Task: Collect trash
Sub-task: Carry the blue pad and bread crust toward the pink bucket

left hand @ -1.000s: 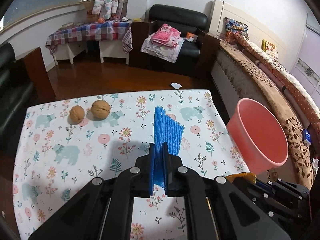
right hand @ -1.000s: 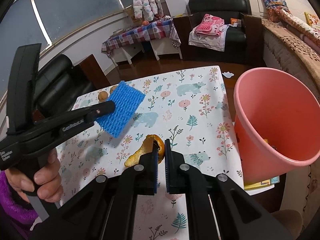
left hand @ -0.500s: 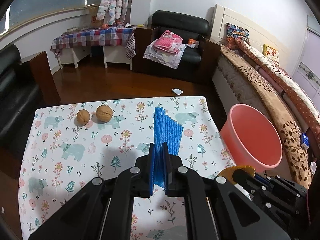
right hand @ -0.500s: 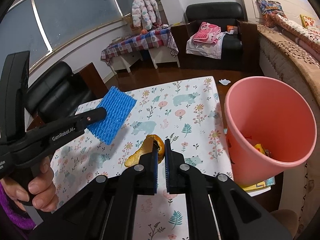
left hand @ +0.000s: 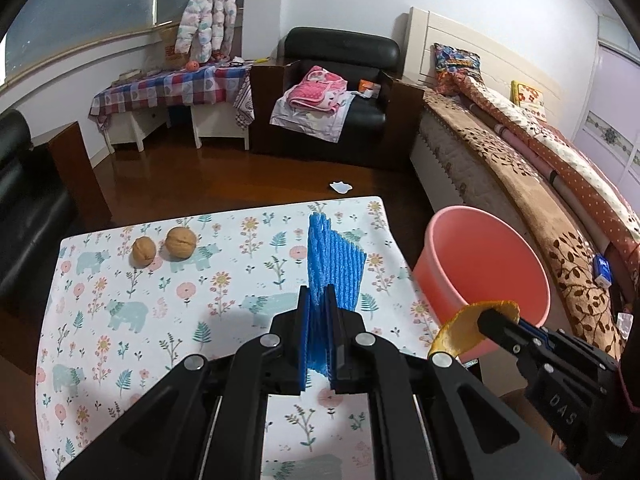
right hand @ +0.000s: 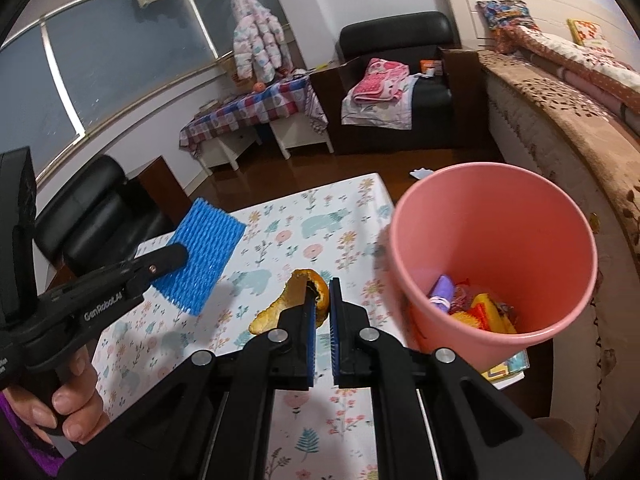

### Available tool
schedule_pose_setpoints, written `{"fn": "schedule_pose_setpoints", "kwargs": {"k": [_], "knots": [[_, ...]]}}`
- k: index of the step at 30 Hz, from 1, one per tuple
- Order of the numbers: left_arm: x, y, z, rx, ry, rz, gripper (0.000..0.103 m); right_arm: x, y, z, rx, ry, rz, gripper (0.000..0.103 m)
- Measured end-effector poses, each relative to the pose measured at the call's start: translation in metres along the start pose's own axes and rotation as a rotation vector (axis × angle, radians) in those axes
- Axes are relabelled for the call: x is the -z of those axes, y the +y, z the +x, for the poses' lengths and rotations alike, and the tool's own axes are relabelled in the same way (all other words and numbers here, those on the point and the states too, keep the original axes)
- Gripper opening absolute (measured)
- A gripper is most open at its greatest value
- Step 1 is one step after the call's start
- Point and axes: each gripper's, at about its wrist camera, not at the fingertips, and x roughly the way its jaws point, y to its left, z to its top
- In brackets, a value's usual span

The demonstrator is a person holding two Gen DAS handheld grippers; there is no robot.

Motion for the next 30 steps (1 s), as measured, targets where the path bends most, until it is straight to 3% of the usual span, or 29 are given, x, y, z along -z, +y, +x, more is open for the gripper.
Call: {"fn": "schedule_pose_setpoints", "kwargs": {"k": [30], "knots": [[-0.019, -0.106, 0.036, 0.101, -0.012, 0.178, 0.006, -0.013, -0.097, -0.010, 0.166, -0.072, 0.144, 0.006]]}}
